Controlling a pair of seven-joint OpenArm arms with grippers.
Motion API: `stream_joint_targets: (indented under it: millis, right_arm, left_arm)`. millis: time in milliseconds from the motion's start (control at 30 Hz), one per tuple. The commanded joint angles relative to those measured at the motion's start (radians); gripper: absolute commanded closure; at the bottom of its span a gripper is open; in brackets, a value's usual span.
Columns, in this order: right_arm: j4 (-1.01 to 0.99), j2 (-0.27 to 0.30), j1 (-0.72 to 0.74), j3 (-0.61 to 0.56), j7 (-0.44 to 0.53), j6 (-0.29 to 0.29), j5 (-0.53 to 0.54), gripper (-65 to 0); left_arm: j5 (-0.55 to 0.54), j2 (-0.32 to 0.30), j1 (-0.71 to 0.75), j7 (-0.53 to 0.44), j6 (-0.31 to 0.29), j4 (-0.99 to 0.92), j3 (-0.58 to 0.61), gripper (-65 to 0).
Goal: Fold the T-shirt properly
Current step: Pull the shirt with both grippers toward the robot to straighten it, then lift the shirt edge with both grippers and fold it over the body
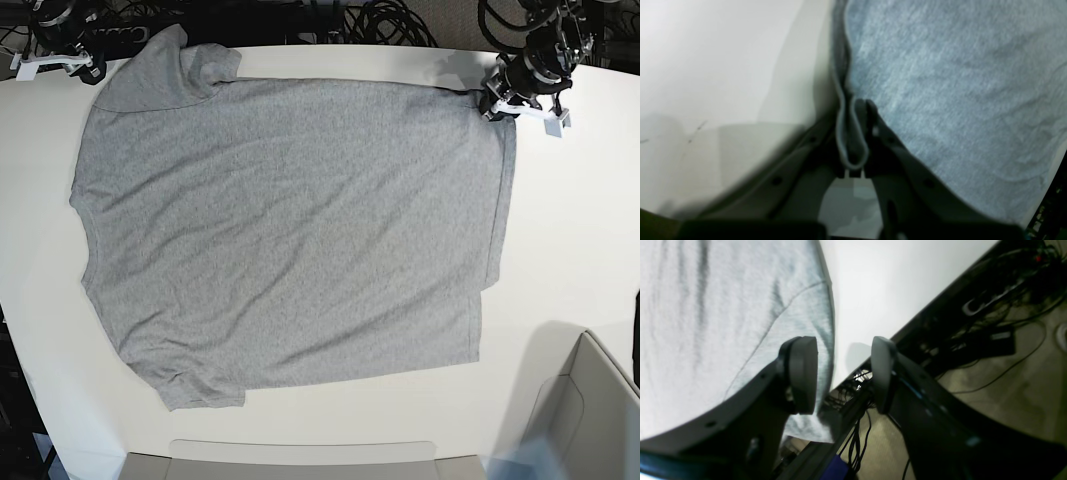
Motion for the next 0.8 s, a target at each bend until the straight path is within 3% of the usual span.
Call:
stream_joint_targets:
  millis: [0, 467, 767]
  right_arm:
    - [0.005, 0.021, 0.002, -0.003, 0.012, 0.005, 0.009, -26.9]
    - [-0.116, 0.051, 0.074, -0.115, 0.014, 0.005, 0.005, -26.9]
    - [-0.101, 0.009, 0.053, -0.225, 0.014, 0.005, -0.026, -26.9]
  left_arm:
    - [0.001, -0.009, 0.001, 0.009, -0.002, 0.013, -0.004, 0.0]
    - [-0.002, -0.009, -0.020, 0.017, -0.002, 0.013, -0.004, 0.0]
    - [-0.002, -0.007, -0.034, 0.017, -0.002, 0.013, -0.004, 0.0]
